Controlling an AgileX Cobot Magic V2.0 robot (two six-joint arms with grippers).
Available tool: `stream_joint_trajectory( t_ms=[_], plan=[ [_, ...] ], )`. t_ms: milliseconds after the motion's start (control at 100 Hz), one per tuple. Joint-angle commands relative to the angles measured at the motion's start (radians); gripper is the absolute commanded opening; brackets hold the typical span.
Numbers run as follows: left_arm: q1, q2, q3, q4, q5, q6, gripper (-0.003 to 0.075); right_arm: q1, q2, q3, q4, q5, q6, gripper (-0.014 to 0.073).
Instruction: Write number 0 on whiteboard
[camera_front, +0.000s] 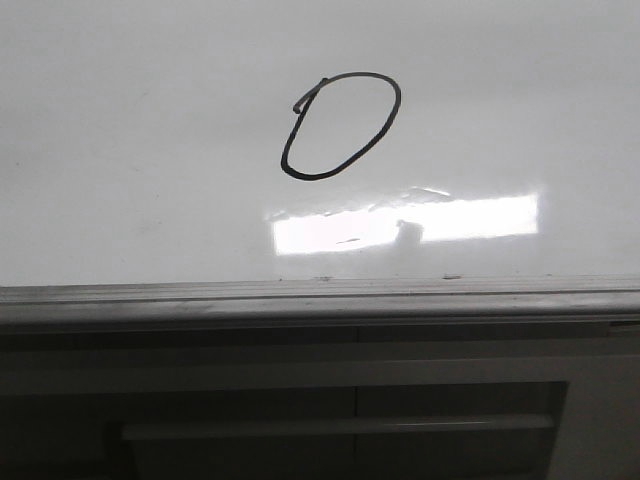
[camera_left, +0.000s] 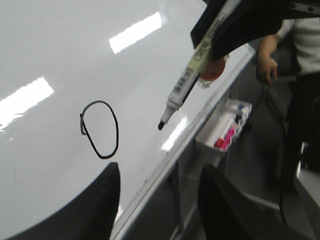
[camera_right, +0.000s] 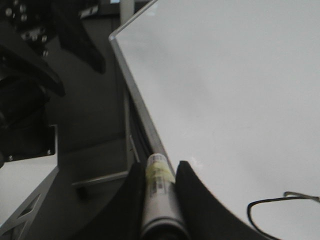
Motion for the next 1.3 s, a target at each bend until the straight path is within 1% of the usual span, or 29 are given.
stream_joint_trajectory(
  t_ms=[0,140,230,370,470,550,760,810,860,1030,1150,1170,1290],
  plan=[
    [-0.008,0.092,-0.152,0.035,0.138,0.021,0.0369,0.027,0.021,-0.033,0.056,-0.002,0.0,-0.0057],
    [-0.008,0.231,-0.326,-0.005,0.399,0.119,0.0369,0.138,0.053,-0.033,0.056,-0.034,-0.035,-0.0057],
    [-0.008,0.31,-0.397,-0.038,0.488,0.13,0.0369,0.214,0.065,-0.033,0.054,-0.092,-0.051,-0.0057],
    [-0.008,0.38,-0.449,-0.071,0.497,0.134,0.0369,0.311,0.067,-0.033,0.051,-0.182,-0.059,-0.0057],
    [-0.008,0.4,-0.45,-0.091,0.495,0.135,0.0369,0.35,0.067,-0.051,0.051,-0.18,-0.059,-0.0057],
    [-0.008,0.415,-0.45,-0.115,0.502,0.135,0.0369,0.365,0.067,-0.069,0.051,-0.177,-0.059,-0.0057],
    [-0.008,0.425,-0.45,-0.115,0.503,0.135,0.0365,0.37,0.067,-0.098,0.051,-0.172,-0.059,-0.0057],
    [-0.008,0.425,-0.45,-0.115,0.503,0.135,0.0342,0.37,0.067,-0.098,0.051,-0.17,-0.059,-0.0057],
    [-0.008,0.425,-0.45,-0.115,0.503,0.135,0.03,0.37,0.067,-0.098,0.051,-0.164,-0.059,-0.0057],
    [-0.008,0.425,-0.45,-0.115,0.501,0.135,0.0106,0.37,0.067,-0.098,0.051,-0.152,-0.059,-0.0057],
    [-0.008,0.425,-0.45,-0.115,0.497,0.135,-0.0006,0.37,0.07,-0.098,0.051,-0.137,-0.059,-0.0057],
    [-0.008,0.425,-0.45,-0.115,0.497,0.135,-0.002,0.37,0.07,-0.098,0.051,-0.13,-0.059,-0.0057],
    [-0.008,0.425,-0.45,-0.117,0.492,0.136,-0.002,0.37,0.076,-0.098,0.051,-0.115,-0.057,-0.0057]
  ],
)
